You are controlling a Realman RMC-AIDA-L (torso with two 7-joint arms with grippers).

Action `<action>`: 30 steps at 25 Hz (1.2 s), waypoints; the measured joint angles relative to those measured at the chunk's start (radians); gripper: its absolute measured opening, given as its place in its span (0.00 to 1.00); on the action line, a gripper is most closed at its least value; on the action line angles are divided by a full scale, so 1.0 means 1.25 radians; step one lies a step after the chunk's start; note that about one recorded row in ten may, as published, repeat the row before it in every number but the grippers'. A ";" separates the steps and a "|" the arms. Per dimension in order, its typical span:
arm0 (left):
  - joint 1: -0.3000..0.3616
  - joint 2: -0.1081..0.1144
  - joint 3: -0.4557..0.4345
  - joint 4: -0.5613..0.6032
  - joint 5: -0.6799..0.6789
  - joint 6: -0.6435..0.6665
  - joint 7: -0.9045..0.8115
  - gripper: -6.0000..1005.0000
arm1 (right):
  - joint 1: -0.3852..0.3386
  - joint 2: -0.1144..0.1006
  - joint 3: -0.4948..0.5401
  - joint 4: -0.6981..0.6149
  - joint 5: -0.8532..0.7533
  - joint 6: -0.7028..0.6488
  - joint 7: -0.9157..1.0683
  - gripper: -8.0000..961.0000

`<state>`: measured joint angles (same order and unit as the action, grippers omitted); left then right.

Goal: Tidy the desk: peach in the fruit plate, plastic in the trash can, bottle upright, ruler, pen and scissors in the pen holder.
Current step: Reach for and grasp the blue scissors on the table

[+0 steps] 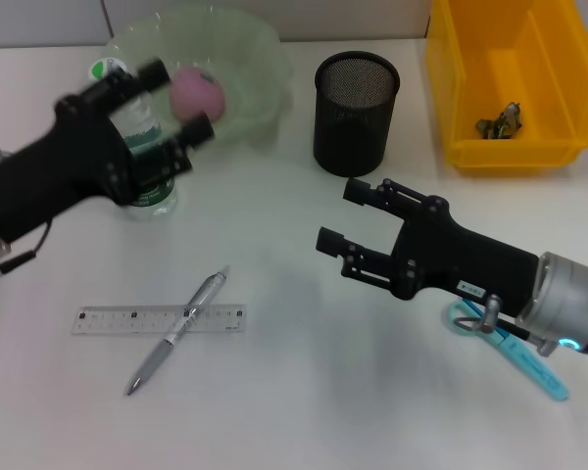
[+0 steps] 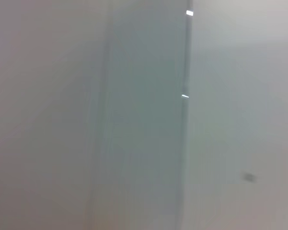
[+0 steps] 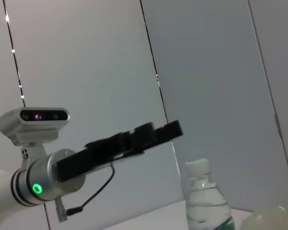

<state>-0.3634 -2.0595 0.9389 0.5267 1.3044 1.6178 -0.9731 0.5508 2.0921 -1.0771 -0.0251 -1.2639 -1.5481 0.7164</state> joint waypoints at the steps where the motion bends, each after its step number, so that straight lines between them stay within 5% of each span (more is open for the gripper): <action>1: 0.002 0.000 0.000 0.024 0.056 0.014 -0.046 0.78 | -0.011 -0.002 -0.004 -0.005 -0.003 -0.015 0.000 0.77; 6: -0.011 0.000 0.000 0.075 0.203 0.023 -0.178 0.78 | -0.061 -0.009 -0.011 -0.060 -0.008 -0.080 0.018 0.77; 16: -0.024 0.001 0.000 0.087 0.282 0.030 -0.226 0.78 | -0.173 -0.013 -0.005 -0.217 -0.092 -0.119 0.095 0.77; 30: -0.052 -0.001 0.000 0.082 0.347 0.027 -0.254 0.78 | -0.198 -0.012 -0.003 -0.220 -0.120 -0.123 0.052 0.77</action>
<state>-0.4281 -2.0603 0.9389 0.6291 1.7376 1.6510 -1.2911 0.3028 2.0775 -1.0810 -0.2999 -1.4143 -1.7021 0.7808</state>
